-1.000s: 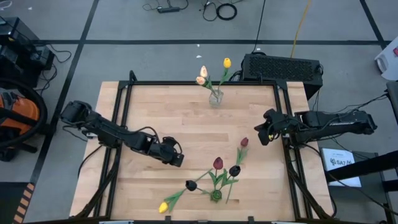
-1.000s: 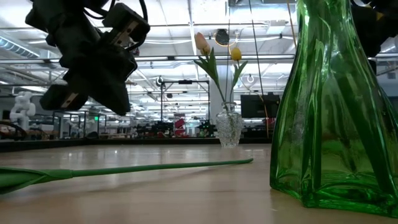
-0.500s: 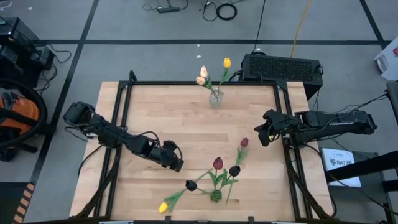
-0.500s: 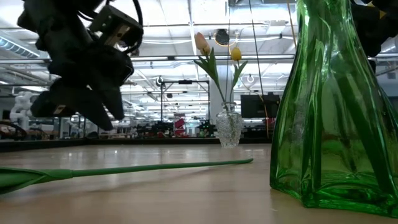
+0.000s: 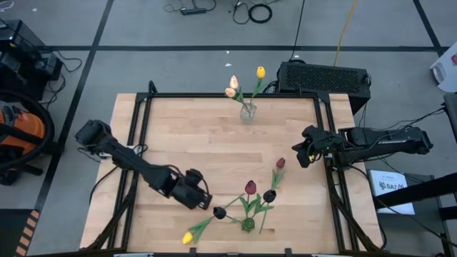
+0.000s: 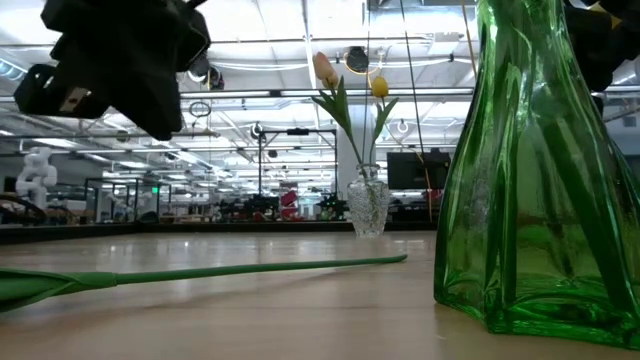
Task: Sort flowers into vase by color
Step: Put the yellow tulip into the transparent flower vase
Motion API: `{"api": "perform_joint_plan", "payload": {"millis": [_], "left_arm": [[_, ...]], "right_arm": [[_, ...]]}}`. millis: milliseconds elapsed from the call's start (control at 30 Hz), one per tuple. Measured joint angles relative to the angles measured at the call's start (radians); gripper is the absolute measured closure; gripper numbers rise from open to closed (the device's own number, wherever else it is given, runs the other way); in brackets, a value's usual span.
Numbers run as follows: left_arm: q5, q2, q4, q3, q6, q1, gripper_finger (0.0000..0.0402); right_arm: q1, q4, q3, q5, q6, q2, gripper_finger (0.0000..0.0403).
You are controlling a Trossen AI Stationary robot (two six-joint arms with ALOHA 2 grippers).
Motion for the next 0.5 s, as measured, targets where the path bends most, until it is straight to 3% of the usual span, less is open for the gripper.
{"api": "perform_joint_plan", "payload": {"millis": [267,500], "left_arm": [[0.045,0.179,-0.055,0.105,0.025,-0.027,0.035],[0.044,0.192,-0.03,0.109,0.02,-0.013,0.035]], "right_arm": [[0.0,-0.001,0.0,0.0,-0.001,0.0,0.0403],[0.0,-0.001,0.0,-0.001,-0.001,0.0,0.0403]]}}
